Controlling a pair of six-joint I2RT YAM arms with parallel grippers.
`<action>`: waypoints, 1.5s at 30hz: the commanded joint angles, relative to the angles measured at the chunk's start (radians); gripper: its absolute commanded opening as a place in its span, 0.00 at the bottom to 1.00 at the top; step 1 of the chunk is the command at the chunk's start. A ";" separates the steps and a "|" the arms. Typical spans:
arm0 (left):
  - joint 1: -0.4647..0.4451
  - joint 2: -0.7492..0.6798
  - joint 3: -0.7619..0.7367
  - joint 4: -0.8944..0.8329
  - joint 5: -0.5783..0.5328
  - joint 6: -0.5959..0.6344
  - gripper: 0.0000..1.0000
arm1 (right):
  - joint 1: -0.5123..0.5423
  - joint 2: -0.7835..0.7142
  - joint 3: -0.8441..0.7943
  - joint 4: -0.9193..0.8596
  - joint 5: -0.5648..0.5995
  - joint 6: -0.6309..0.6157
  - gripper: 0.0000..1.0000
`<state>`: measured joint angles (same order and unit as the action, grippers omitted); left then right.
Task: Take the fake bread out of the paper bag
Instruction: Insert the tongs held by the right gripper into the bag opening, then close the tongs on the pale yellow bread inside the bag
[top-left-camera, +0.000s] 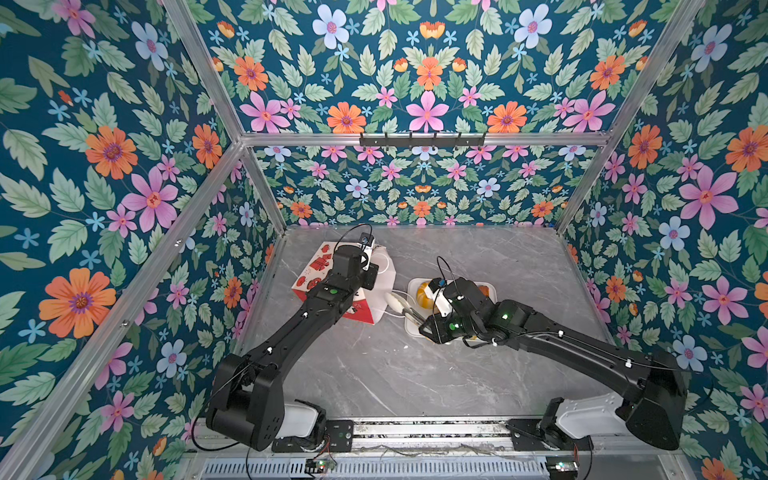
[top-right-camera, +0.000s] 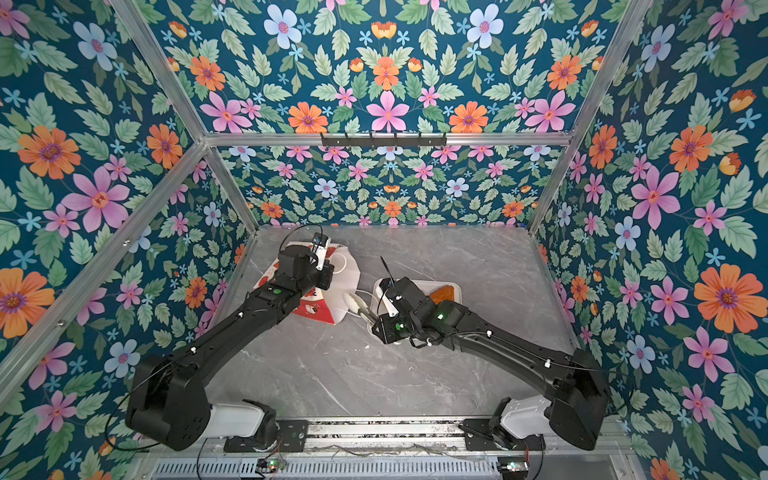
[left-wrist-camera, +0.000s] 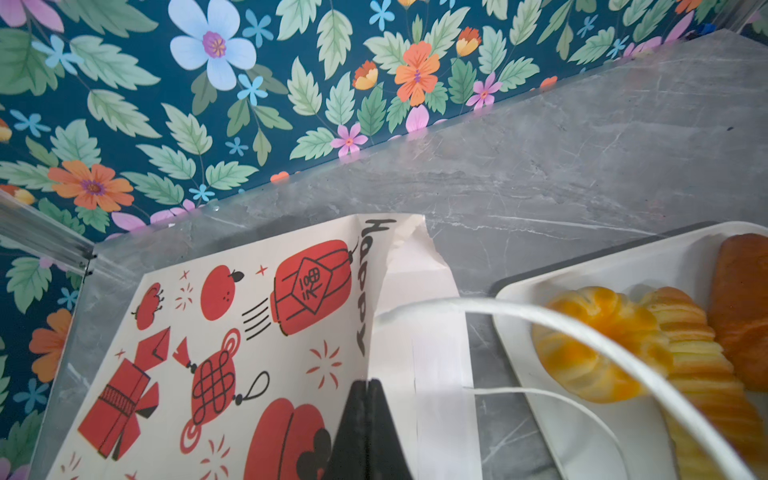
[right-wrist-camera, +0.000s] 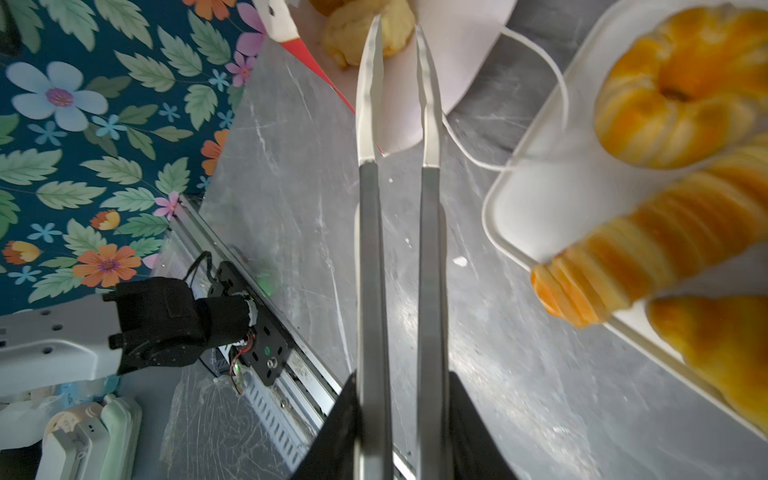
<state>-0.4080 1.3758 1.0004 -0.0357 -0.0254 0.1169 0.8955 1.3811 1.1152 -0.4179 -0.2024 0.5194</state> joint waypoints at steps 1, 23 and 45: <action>-0.003 0.002 0.049 -0.064 0.074 0.100 0.00 | 0.001 0.029 0.016 0.150 0.014 -0.023 0.31; -0.064 -0.075 0.084 -0.295 0.130 0.194 0.00 | -0.001 0.202 0.065 0.115 -0.016 0.039 0.37; -0.088 -0.082 0.070 -0.284 0.114 0.194 0.00 | -0.027 0.391 0.152 0.124 -0.142 0.049 0.39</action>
<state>-0.4946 1.3018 1.0695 -0.3325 0.0990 0.3122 0.8738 1.7645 1.2568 -0.3344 -0.3115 0.5655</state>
